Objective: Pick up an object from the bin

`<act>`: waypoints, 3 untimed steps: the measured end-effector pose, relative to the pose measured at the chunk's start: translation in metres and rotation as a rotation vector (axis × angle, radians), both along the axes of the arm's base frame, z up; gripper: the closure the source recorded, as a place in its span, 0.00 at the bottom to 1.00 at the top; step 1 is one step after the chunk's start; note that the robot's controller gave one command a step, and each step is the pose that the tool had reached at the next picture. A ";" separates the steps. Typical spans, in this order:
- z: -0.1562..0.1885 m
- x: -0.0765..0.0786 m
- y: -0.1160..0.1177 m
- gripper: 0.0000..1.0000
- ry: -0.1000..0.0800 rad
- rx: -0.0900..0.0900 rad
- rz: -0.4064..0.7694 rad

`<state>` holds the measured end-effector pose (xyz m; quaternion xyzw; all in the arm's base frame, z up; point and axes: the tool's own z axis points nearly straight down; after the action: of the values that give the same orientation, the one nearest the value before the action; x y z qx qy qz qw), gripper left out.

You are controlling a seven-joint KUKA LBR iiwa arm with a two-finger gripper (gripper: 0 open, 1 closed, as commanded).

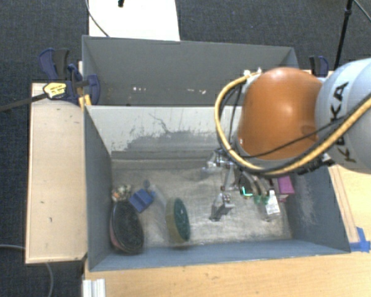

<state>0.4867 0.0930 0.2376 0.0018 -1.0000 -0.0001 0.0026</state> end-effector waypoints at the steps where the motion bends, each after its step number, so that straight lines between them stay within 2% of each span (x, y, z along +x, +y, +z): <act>1: -0.146 0.036 0.084 0.00 -0.013 0.004 0.013; 2: -0.165 0.084 0.146 0.00 -0.011 0.004 0.099; 3: -0.164 0.083 0.144 1.00 -0.008 0.002 0.092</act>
Offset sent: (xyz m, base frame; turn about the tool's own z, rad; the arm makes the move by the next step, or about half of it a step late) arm 0.0336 0.0815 -0.1470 -0.0104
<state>0.5699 0.2368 0.0732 0.0481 -0.9988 -0.0011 -0.0014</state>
